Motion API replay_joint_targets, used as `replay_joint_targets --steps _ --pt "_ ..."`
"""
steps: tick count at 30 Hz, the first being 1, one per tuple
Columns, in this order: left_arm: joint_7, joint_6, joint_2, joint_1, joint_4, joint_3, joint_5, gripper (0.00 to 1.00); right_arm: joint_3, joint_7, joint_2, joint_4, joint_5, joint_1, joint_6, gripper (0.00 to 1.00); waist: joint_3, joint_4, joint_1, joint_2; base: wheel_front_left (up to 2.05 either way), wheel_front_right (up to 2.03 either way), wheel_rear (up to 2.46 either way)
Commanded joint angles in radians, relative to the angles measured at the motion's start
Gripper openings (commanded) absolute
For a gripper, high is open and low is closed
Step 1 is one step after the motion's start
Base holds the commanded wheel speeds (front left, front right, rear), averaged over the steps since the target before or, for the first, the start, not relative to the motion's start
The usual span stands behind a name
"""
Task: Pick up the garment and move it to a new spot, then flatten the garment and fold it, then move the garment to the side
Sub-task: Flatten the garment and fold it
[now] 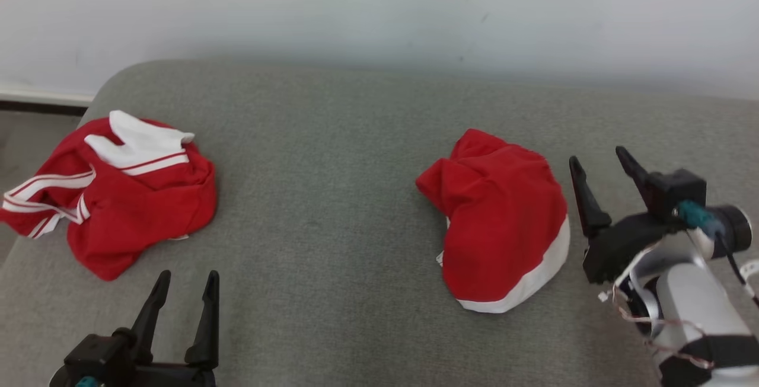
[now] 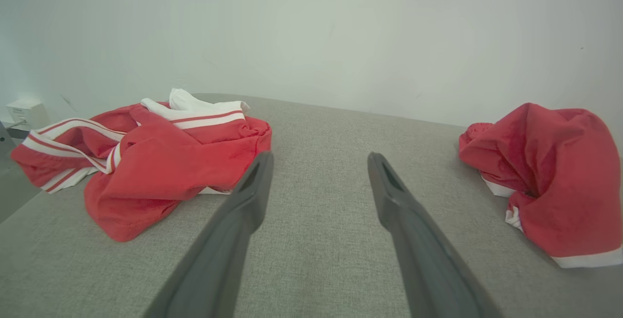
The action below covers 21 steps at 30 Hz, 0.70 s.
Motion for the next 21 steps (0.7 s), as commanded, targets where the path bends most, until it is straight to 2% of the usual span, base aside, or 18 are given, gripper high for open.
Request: replay_joint_targets --steps 1,10,17,18,19,21 --pt "-0.001 -0.009 -0.012 -0.02 0.01 0.003 0.007 1.0 0.008 0.004 -0.019 0.062 0.009 -0.048 -0.002 1.0 0.048 0.051 -0.0001 -0.0001 0.0 0.0 0.0" --pt "-0.001 -0.053 -0.06 -0.061 0.052 0.018 0.036 1.0 0.02 -0.022 -0.042 0.423 0.06 -0.206 -0.002 1.0 0.093 0.107 -0.0001 -0.0001 0.0 0.0 0.0" --pt "-0.001 -0.078 -0.083 -0.073 0.079 0.038 0.056 1.0 0.059 -0.073 0.006 0.613 0.119 -0.223 -0.002 1.0 0.105 0.111 -0.0001 -0.0001 0.0 0.0 0.0" --pt "-0.001 -0.081 -0.084 -0.073 0.081 0.043 0.057 1.0 0.07 -0.081 0.015 0.629 0.13 -0.224 -0.002 0.57 0.104 0.106 -0.0001 -0.0001 0.0 0.0 0.0" --pt "-0.001 -0.082 -0.086 -0.074 0.082 0.046 0.061 1.0 0.079 -0.09 0.021 0.643 0.138 -0.225 -0.002 0.0 0.103 0.101 -0.0001 -0.0001 0.0 0.0 0.0" --pt "-0.001 -0.086 -0.088 -0.077 0.088 0.051 0.067 1.0 0.094 -0.122 0.027 0.66 0.151 -0.231 -0.002 0.0 0.099 0.091 -0.0001 -0.0001 0.0 0.0 0.0"
